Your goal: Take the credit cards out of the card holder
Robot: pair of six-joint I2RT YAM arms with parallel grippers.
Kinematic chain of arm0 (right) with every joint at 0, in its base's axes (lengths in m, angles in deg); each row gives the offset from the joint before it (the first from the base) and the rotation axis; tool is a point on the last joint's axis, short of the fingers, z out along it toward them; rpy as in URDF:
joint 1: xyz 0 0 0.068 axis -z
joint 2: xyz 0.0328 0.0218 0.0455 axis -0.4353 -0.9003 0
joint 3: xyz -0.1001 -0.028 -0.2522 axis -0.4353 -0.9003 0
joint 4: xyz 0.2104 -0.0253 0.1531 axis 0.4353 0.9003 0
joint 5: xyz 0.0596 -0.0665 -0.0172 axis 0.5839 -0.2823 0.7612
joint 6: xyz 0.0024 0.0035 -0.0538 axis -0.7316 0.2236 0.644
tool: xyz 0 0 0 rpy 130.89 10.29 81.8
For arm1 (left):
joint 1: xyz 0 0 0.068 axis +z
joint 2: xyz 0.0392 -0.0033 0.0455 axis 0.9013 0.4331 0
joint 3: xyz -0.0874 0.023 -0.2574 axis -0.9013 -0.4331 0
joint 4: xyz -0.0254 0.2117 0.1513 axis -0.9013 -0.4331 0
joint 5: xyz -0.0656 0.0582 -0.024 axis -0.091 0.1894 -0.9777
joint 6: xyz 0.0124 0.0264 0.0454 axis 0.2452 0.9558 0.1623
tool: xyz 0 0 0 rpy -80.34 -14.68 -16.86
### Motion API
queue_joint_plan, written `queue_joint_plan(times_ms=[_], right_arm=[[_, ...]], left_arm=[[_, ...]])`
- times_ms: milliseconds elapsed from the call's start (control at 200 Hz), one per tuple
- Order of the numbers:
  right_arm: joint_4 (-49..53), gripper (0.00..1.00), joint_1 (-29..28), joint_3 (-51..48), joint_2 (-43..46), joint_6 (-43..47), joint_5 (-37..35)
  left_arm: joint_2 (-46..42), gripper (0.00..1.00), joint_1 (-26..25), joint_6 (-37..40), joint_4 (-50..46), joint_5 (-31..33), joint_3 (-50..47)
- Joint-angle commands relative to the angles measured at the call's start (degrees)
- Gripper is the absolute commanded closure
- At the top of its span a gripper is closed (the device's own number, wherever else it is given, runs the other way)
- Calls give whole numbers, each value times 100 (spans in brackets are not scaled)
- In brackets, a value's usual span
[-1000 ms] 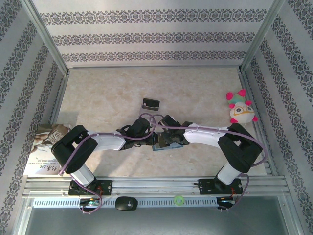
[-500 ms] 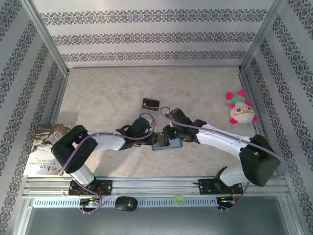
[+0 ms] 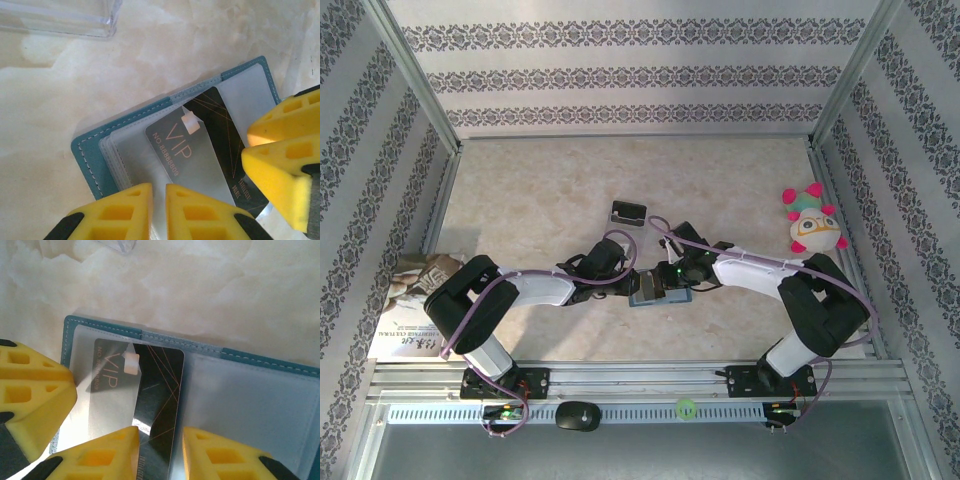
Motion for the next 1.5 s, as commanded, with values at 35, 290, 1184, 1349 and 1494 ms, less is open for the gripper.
queue_joint_plan(times_ms=[35, 290, 1184, 1349, 1494], right_arm=[[-213, 71, 139, -93, -141, -121, 274], [-577, 75, 162, -185, -238, -246, 797], [-150, 100, 536, -731, 759, -375, -49], [381, 100, 445, -507, 1005, -240, -392], [828, 100, 204, -227, 1014, -84, -724]], left_arm=[[5, 85, 108, 149, -354, 124, -128], [18, 85, 122, 141, -345, 94, -117], [-162, 87, 174, 139, -344, 102, -235], [-171, 87, 209, 165, -330, 107, -237], [-149, 87, 253, 177, -260, 72, -229]])
